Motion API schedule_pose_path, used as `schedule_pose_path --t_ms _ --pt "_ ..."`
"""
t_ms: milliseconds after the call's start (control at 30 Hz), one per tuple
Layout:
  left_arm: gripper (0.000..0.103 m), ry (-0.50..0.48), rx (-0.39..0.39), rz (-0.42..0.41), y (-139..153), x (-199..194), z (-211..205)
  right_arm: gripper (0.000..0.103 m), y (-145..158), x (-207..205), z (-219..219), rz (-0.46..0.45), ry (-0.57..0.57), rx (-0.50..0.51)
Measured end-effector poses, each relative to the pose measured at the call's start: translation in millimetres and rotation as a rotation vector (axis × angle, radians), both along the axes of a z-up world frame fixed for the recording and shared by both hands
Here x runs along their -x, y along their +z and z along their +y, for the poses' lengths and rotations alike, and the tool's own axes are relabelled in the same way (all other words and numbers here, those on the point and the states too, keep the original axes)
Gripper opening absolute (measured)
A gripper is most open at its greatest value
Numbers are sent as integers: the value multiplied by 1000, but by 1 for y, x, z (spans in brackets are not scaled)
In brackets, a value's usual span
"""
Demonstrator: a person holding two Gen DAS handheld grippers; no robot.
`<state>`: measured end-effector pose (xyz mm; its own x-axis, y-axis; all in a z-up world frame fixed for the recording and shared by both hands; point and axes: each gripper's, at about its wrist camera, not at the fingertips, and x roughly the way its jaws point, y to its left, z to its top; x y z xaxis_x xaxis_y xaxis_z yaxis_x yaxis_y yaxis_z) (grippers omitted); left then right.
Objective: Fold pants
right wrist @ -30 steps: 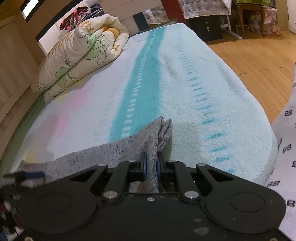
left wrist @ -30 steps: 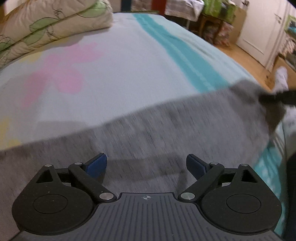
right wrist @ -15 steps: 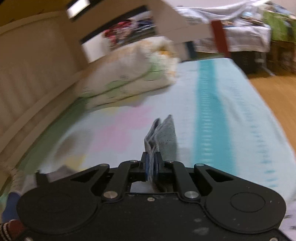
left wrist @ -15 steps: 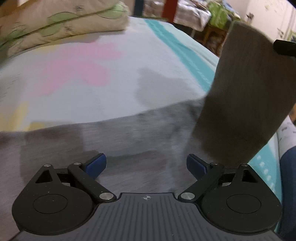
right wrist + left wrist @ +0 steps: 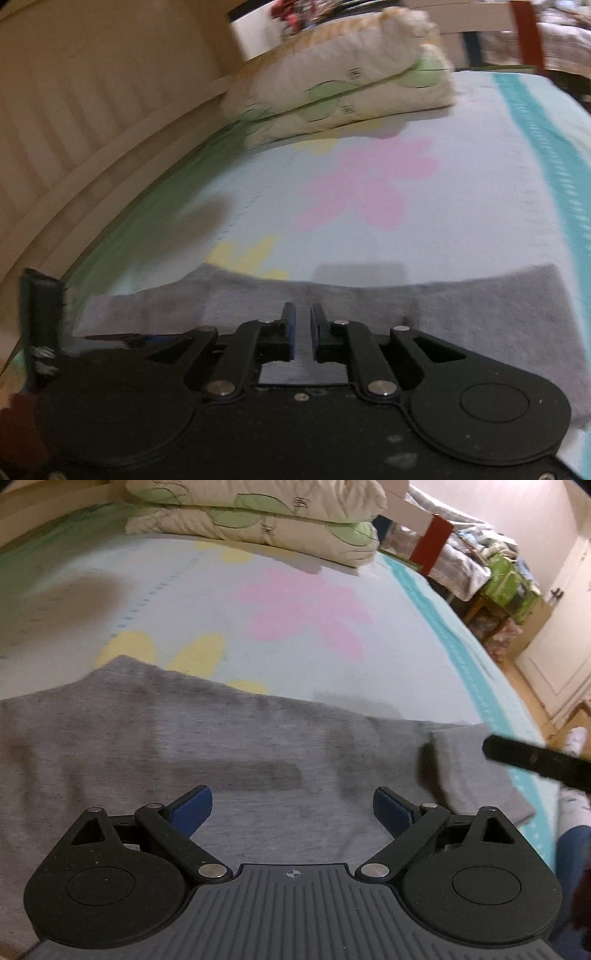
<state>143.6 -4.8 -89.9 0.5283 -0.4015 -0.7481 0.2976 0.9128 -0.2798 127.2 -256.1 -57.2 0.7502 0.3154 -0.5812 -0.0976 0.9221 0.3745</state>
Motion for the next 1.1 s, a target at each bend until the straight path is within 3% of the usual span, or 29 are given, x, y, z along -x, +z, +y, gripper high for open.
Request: schedule_pose_path --t_ms 33,167,300,433,633,700,900,1100 --pt "95 -16 11 1 0 1 -5 30 -2 5 -7 2 -29 49" --pt "95 -92 60 23 -4 -1 -42 30 -11 21 -41 15 -116 192" --pt "96 -156 89 61 -15 -4 -84 31 -23 33 -72 4 -166 240" --pt "96 -187 113 115 -30 -13 -121 31 -45 35 -80 21 -186 225" --pt "97 -172 144 212 -54 -23 -145 33 -68 38 -75 32 -165 203" --pt "102 -170 155 215 -57 -26 -150 36 -67 37 -73 28 -156 215" --pt "102 -185 219 218 -54 -29 -158 39 -73 33 -82 85 -200 191" --pt "100 -164 279 232 -57 -36 -160 40 -71 34 -91 81 -249 175"
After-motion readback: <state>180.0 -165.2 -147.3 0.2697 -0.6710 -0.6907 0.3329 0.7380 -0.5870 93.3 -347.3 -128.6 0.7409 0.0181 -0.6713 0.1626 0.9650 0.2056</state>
